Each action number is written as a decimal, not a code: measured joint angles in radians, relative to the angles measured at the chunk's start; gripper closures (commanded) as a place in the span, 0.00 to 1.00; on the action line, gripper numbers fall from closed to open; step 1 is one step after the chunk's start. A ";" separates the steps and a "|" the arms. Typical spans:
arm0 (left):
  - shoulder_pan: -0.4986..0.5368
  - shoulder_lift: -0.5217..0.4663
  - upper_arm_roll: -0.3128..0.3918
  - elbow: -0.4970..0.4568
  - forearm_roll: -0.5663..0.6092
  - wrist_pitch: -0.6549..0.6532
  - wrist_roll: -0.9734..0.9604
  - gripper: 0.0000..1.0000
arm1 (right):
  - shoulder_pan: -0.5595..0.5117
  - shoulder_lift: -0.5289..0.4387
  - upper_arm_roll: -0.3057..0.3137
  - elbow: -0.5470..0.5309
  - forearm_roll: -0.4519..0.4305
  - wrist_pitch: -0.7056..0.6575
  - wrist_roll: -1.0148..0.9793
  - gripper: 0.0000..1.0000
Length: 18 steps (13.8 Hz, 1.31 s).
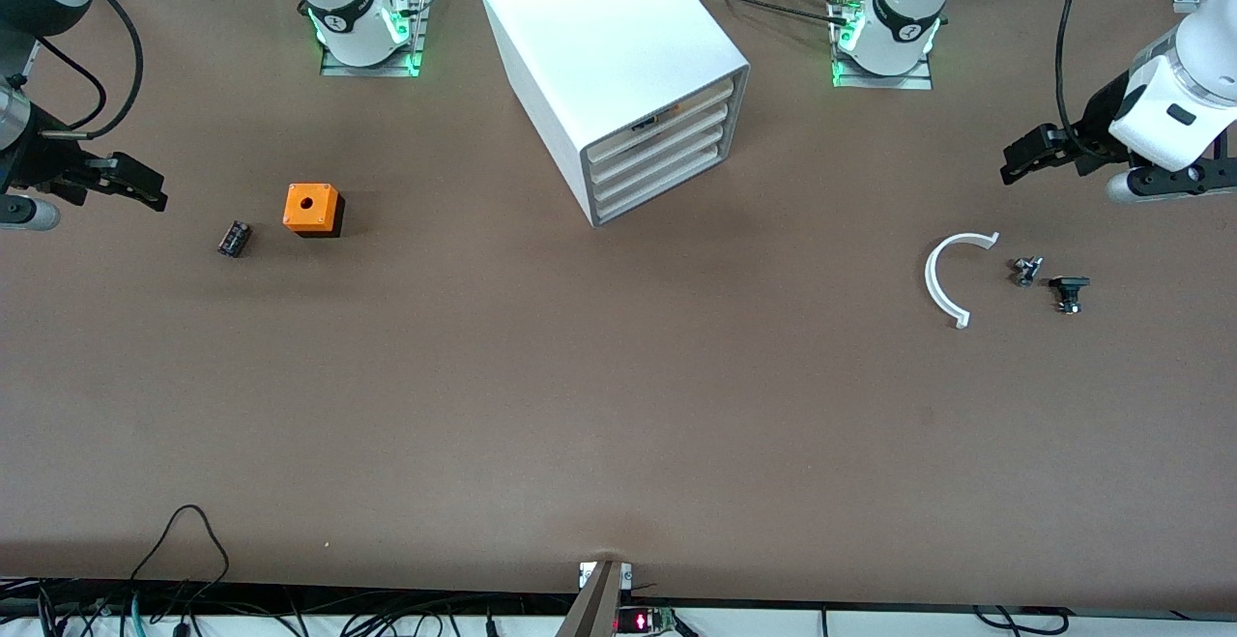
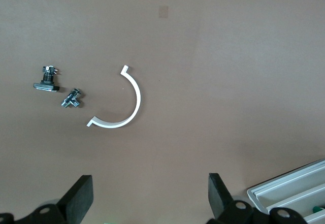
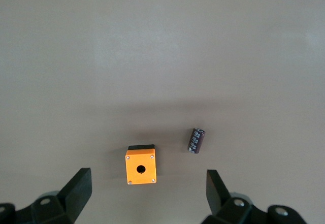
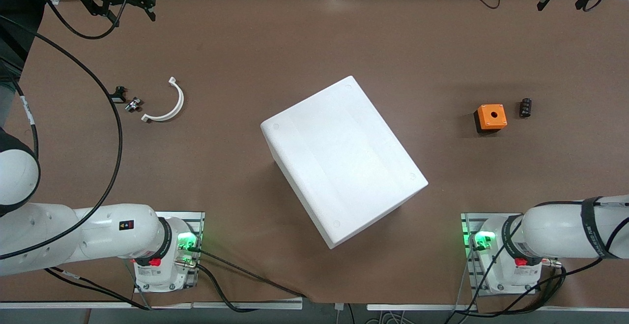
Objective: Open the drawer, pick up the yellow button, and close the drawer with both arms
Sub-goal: 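Reach the left gripper to the cabinet drawer handle and grasp it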
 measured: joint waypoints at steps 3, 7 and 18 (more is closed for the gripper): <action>0.001 0.000 0.000 0.003 0.000 -0.005 0.000 0.00 | 0.000 0.000 0.000 0.001 0.000 0.000 0.000 0.00; 0.002 0.008 0.000 0.012 0.000 -0.017 0.000 0.00 | 0.000 0.000 0.000 0.002 0.000 0.000 0.000 0.00; -0.028 0.235 -0.073 0.000 -0.271 -0.166 0.048 0.00 | 0.001 0.000 0.002 0.002 0.000 0.000 0.000 0.00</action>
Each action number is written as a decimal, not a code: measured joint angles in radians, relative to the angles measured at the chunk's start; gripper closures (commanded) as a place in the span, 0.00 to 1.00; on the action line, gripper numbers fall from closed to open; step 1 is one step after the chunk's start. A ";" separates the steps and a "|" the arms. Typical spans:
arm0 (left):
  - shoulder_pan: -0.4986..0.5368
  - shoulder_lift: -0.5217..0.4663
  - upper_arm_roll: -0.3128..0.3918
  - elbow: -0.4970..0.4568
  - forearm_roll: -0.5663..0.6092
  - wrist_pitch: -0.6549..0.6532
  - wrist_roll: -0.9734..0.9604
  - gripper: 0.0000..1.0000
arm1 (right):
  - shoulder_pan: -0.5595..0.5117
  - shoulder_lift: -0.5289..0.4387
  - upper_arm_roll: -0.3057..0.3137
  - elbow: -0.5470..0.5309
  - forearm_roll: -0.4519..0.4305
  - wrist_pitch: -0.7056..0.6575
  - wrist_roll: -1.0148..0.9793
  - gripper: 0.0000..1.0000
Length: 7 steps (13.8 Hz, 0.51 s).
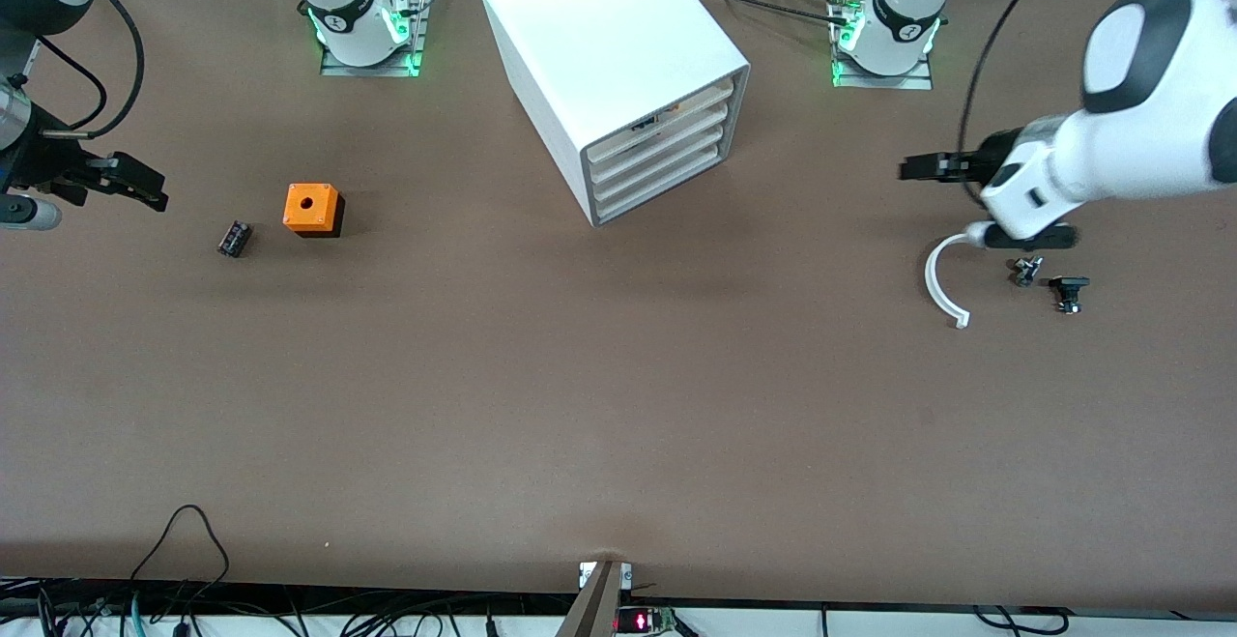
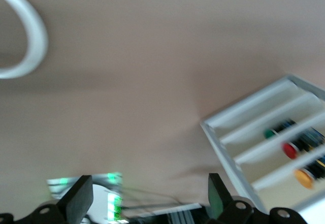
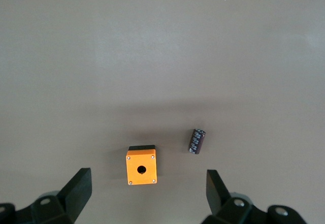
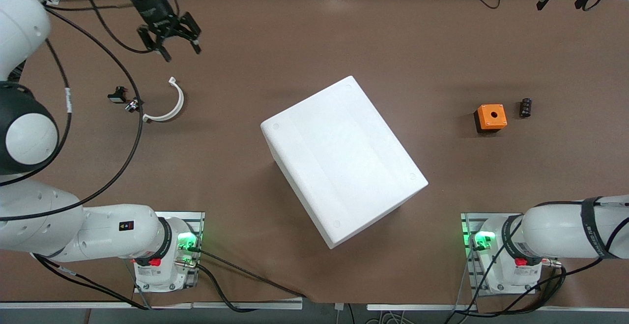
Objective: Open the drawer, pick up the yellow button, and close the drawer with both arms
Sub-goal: 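Reach the left gripper to the cabinet drawer handle and grasp it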
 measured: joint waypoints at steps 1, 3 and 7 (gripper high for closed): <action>-0.015 0.039 -0.014 -0.018 -0.073 -0.002 0.000 0.00 | 0.000 0.000 0.000 0.000 0.000 0.000 0.000 0.00; -0.037 0.120 -0.053 -0.066 -0.234 0.000 0.002 0.00 | 0.001 0.000 0.001 0.000 0.001 0.000 0.000 0.00; -0.041 0.187 -0.191 -0.176 -0.416 0.082 0.061 0.00 | 0.030 0.024 0.008 0.000 0.089 0.005 0.000 0.00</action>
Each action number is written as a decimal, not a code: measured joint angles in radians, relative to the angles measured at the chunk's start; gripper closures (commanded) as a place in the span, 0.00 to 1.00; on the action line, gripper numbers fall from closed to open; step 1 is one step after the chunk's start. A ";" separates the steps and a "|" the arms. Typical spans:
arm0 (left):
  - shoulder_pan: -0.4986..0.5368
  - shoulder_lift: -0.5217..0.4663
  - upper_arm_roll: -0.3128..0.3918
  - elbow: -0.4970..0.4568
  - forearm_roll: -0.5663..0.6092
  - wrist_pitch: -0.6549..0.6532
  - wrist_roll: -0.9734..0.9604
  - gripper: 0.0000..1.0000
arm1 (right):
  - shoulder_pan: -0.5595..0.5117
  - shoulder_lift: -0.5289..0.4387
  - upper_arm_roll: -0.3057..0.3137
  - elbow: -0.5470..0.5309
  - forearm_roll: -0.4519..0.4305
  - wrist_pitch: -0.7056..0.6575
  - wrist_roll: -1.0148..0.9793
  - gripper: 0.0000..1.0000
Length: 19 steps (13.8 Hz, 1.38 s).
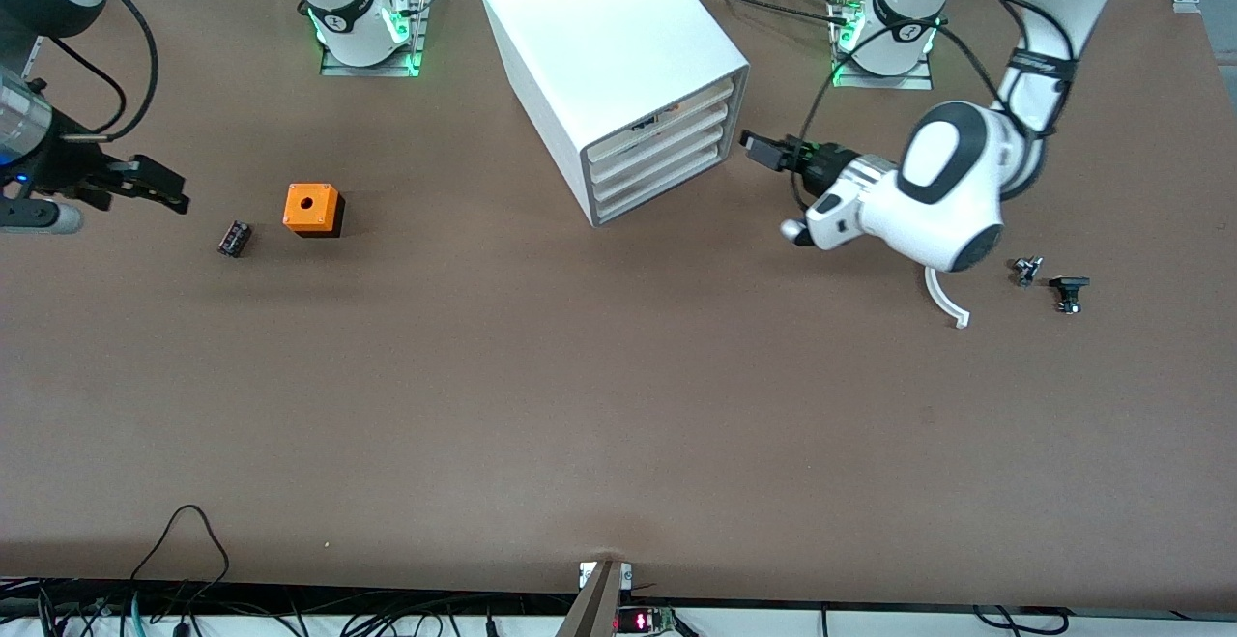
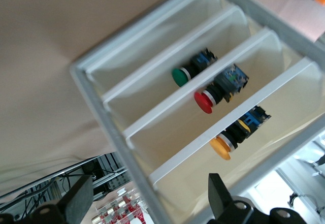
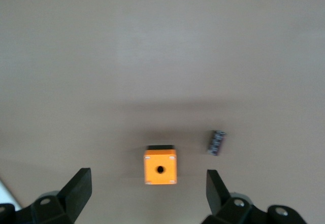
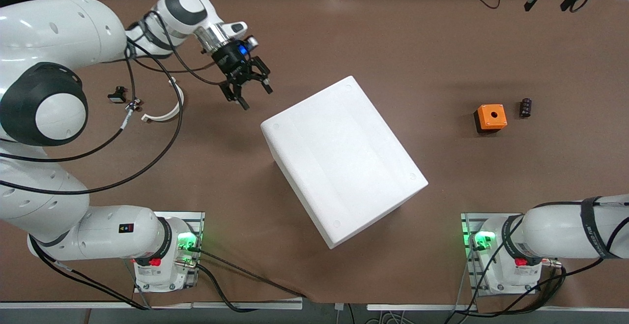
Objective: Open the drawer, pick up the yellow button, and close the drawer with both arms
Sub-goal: 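Reach the left gripper to the cabinet drawer handle and grasp it, then pull the drawer open with the left gripper while the right gripper approaches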
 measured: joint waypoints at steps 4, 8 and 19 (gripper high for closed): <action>-0.004 -0.004 -0.137 -0.063 -0.034 0.092 0.007 0.01 | 0.091 0.077 0.005 0.005 0.023 0.111 0.000 0.00; -0.001 -0.006 -0.171 -0.115 -0.061 0.177 0.061 1.00 | 0.242 0.181 0.009 0.113 0.022 0.143 0.000 0.00; 0.075 -0.041 -0.001 -0.023 0.001 0.187 0.155 0.43 | 0.530 0.463 0.047 0.431 0.023 0.160 -0.063 0.00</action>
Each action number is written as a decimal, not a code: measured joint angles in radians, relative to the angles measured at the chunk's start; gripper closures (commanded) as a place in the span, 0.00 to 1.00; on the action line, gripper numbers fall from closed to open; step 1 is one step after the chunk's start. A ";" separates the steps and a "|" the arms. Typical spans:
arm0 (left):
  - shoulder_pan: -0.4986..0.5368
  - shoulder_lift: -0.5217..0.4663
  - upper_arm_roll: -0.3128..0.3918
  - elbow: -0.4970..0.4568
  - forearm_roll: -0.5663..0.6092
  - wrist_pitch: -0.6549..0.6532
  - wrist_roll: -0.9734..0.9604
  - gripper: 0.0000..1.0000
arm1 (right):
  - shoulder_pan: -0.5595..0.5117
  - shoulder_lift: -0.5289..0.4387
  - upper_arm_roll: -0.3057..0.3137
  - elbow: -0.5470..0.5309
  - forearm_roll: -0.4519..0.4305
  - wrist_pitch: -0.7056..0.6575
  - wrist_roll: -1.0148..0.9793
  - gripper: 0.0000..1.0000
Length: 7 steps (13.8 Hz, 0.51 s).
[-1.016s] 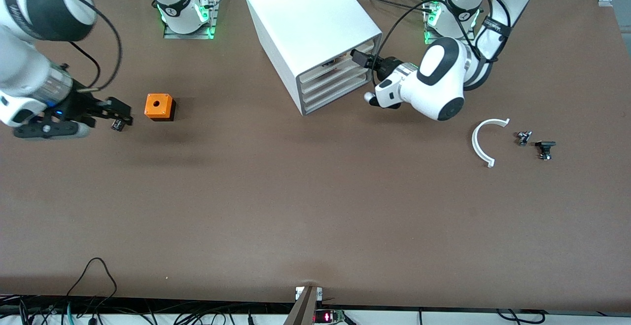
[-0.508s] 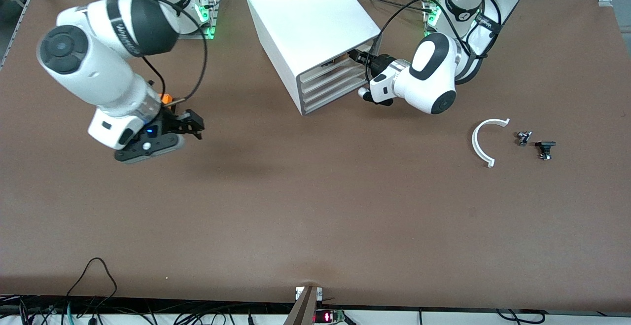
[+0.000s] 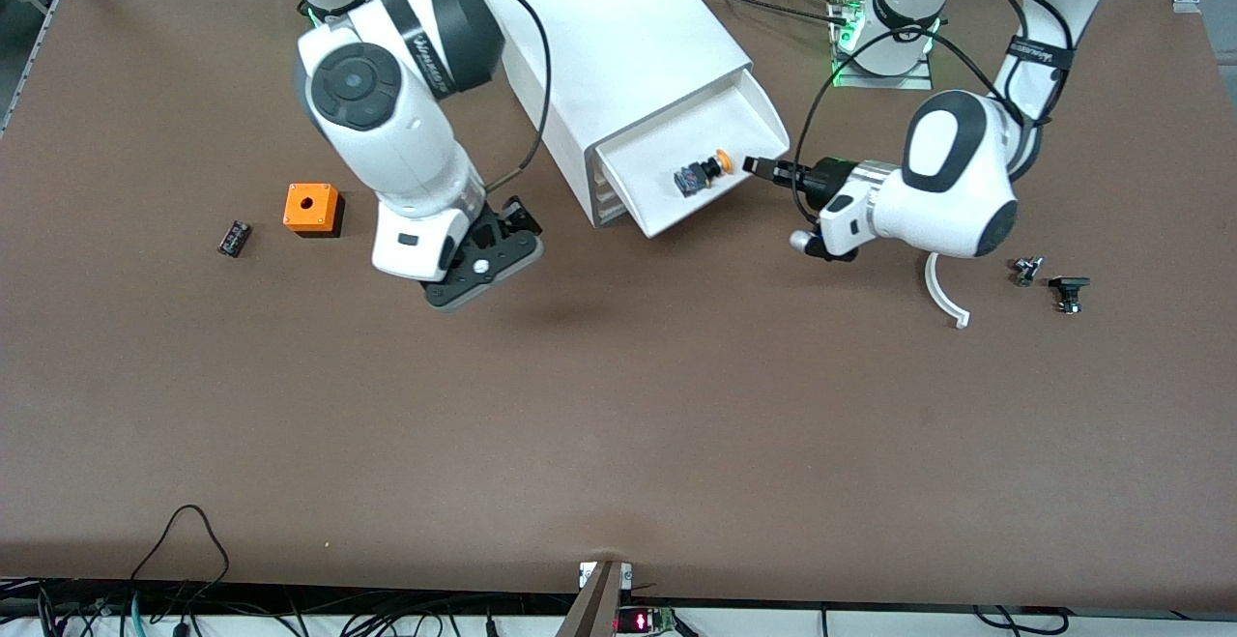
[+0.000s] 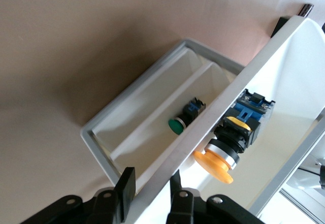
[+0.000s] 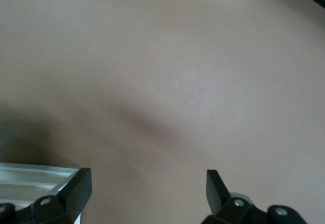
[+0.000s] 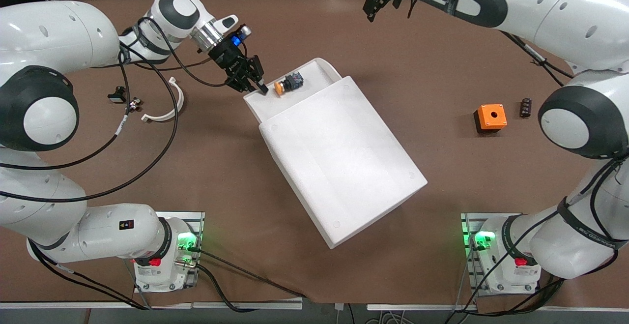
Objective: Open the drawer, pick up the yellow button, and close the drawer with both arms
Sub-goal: 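Pull the drawer open with the left gripper while the right gripper approaches, then release the drawer with the left gripper while the right gripper reaches inside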
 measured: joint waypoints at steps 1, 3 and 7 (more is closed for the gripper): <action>0.000 0.000 0.004 0.005 0.002 0.003 0.000 0.01 | 0.008 0.021 0.001 0.018 0.000 0.002 -0.031 0.00; 0.004 0.000 0.012 0.015 0.003 0.022 -0.015 0.00 | 0.032 0.051 0.013 0.068 0.000 0.005 -0.096 0.00; 0.048 -0.031 0.046 0.051 0.070 0.085 -0.018 0.00 | 0.127 0.069 0.043 0.149 -0.002 0.004 -0.200 0.00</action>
